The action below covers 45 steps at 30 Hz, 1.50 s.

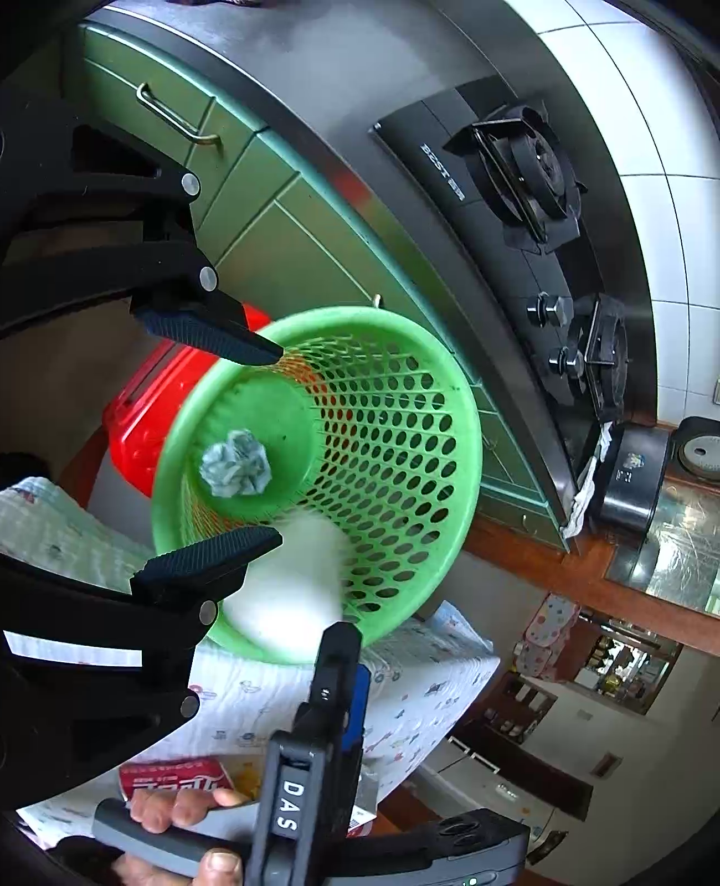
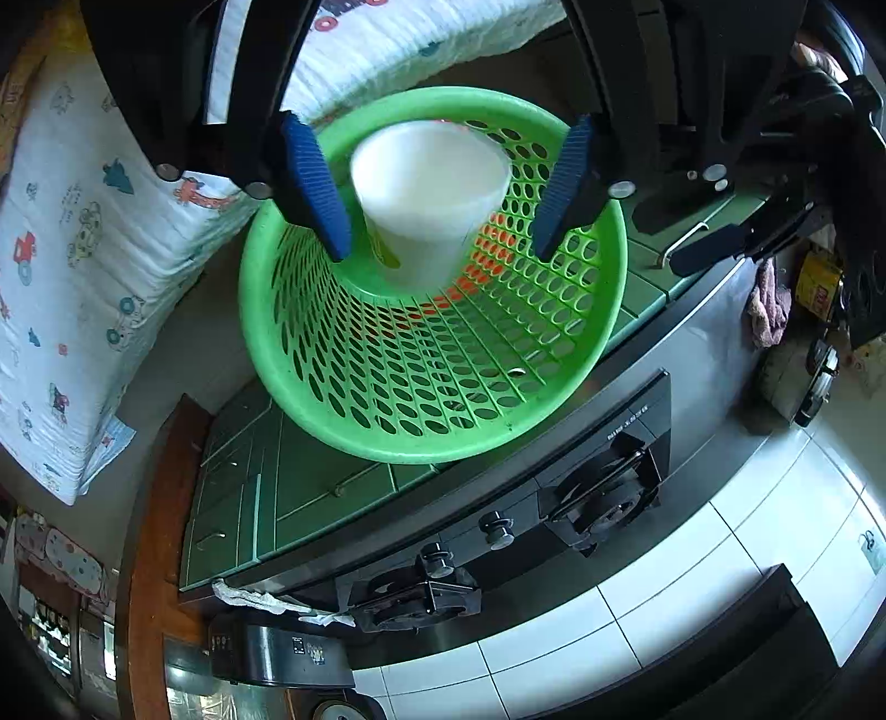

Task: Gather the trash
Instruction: 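Carry the paper cup and foil to the green basket and release both, then grasp the yellow snack bag with the right tool while the left tool grasps the red can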

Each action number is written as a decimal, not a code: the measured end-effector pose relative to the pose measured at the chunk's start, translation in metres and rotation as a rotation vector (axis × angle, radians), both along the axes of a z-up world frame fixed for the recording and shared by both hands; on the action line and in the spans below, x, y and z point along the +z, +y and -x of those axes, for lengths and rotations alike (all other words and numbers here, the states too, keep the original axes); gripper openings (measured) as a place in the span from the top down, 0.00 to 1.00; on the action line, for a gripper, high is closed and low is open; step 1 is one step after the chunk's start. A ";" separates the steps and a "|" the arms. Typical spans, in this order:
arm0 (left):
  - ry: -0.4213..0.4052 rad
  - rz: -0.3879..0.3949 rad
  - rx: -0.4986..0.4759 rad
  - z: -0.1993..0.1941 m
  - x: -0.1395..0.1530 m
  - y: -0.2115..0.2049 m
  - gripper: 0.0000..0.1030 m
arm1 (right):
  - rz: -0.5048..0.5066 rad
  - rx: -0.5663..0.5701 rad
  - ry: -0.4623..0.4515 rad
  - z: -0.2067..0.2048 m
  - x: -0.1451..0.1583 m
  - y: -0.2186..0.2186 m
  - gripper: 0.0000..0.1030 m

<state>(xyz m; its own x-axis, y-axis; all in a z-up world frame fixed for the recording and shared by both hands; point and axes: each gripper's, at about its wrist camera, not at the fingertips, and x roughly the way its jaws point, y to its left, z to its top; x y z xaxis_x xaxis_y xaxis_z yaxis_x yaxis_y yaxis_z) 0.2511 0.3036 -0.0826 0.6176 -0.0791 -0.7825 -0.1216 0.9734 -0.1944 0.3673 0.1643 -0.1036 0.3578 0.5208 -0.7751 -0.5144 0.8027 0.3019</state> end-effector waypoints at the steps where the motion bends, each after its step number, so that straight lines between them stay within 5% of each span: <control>1: -0.001 -0.004 0.001 0.002 0.001 0.000 0.41 | 0.003 -0.003 -0.005 0.001 0.001 -0.001 0.34; 7: -0.012 0.007 0.002 0.010 0.007 -0.005 0.39 | 0.020 -0.040 -0.071 0.022 0.018 -0.032 0.29; 17: -0.017 0.005 -0.070 0.028 0.017 -0.063 0.35 | 0.118 -0.144 -0.117 0.065 0.036 -0.146 0.28; 27: -0.003 0.038 -0.165 0.039 0.021 -0.126 0.35 | 0.243 -0.164 -0.040 0.090 0.000 -0.240 0.28; 39: 0.023 0.043 -0.221 0.041 0.021 -0.163 0.35 | 0.245 -0.164 -0.005 0.088 -0.027 -0.250 0.35; 45: 0.025 0.036 -0.240 0.043 0.024 -0.176 0.27 | 0.232 -0.167 0.016 0.081 -0.036 -0.251 0.40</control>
<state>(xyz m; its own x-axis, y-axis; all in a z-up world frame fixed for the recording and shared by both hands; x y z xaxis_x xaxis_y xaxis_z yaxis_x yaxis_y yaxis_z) 0.2082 0.1274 -0.0583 0.5579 -0.2493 -0.7916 0.1075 0.9675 -0.2289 0.2862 -0.0863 -0.1394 0.4105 0.2634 -0.8730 -0.3655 0.9246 0.1071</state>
